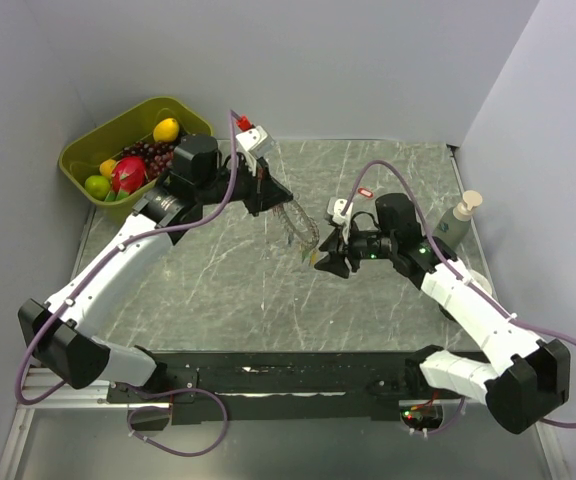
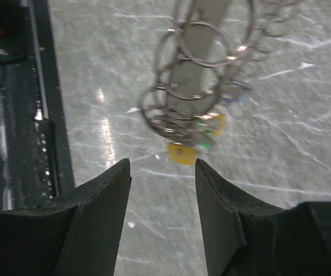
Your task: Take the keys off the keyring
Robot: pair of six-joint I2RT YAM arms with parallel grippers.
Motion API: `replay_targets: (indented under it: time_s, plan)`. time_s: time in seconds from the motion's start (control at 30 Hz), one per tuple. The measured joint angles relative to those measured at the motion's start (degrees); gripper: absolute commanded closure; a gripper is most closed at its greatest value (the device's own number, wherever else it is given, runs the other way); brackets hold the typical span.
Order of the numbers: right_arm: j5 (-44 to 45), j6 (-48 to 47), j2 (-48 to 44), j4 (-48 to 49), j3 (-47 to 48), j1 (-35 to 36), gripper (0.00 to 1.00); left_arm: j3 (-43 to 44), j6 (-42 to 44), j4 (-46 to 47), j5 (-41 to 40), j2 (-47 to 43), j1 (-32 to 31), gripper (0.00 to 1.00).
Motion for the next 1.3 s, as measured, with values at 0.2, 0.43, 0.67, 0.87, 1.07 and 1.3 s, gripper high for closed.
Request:
replay_targets:
  time_s: [0.2, 0.43, 0.67, 0.87, 1.07, 1.3]
  plan:
    - [-2.25, 1.88, 0.26, 2.38, 0.00, 0.00, 0.46, 0.00, -0.04, 0.02, 0.00, -0.07, 0.57, 0.99]
    - [-1.53, 3.87, 1.79, 5.75, 0.00, 0.50, 0.49, 0.00, -0.85, 0.02, 0.15, -0.07, 0.94, 0.99]
    - [-1.55, 4.81, 5.33, 7.26, 0.00, 2.32, 0.90, 0.00, -0.90, -0.02, 0.28, -0.07, 1.16, 0.99]
    - [-0.81, 4.61, 4.85, 8.26, -0.57, 2.56, 0.98, 0.00, -1.01, 0.02, 0.61, -0.07, 1.38, 0.99]
    - [1.25, 3.89, 2.67, 8.46, -1.36, 2.54, 1.00, 0.00, -1.31, 0.44, 0.66, -0.07, 1.79, 0.99]
    - [3.43, 2.12, -0.81, 6.86, -1.51, 2.54, 1.00, -0.35, -1.31, 1.33, 0.61, -0.20, 1.97, 0.99]
